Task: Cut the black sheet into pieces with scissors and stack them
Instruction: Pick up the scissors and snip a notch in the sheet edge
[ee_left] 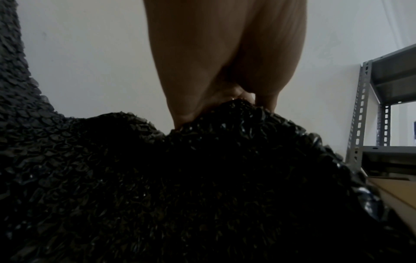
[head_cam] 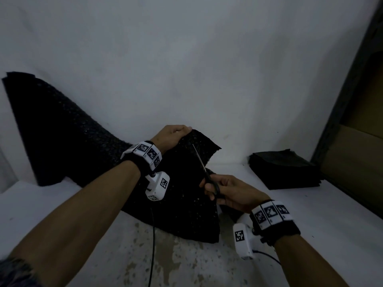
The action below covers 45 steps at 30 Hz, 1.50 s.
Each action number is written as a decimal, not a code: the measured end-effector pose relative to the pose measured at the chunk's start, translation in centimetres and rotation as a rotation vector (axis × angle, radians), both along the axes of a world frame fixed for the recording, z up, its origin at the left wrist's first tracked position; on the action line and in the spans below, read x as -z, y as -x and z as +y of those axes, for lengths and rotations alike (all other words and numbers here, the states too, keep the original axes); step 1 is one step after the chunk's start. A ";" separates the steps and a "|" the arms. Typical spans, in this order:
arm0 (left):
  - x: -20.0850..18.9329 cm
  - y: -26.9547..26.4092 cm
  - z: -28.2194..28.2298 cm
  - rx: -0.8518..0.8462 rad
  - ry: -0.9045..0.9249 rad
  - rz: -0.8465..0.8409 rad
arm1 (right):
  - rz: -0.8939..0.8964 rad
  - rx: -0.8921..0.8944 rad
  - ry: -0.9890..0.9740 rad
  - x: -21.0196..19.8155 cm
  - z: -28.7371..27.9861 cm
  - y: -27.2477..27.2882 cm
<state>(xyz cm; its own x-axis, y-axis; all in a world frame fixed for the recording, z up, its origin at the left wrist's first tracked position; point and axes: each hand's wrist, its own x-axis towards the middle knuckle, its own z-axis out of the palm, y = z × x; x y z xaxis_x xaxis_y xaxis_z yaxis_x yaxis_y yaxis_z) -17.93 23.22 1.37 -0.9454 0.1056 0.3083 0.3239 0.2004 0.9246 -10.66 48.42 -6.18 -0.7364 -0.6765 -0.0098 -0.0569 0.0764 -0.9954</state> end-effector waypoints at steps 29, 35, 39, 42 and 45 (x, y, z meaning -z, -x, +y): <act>-0.9 -2.2 -0.7 0.073 -0.065 -0.162 | -0.049 -0.009 -0.009 -2.0 -0.4 0.1; -0.7 -2.5 -0.6 0.140 -0.092 -0.173 | -0.040 0.003 -0.008 -2.9 -0.9 0.0; -0.9 -2.6 -0.5 0.138 -0.117 -0.177 | -0.010 0.000 -0.020 -2.9 -0.8 0.1; -0.8 -2.6 -0.5 0.144 -0.125 -0.183 | -0.010 0.012 -0.023 -2.7 -0.9 -0.1; -0.5 -2.6 -0.7 0.176 -0.125 -0.190 | -0.015 0.011 -0.041 -2.9 -1.1 -0.2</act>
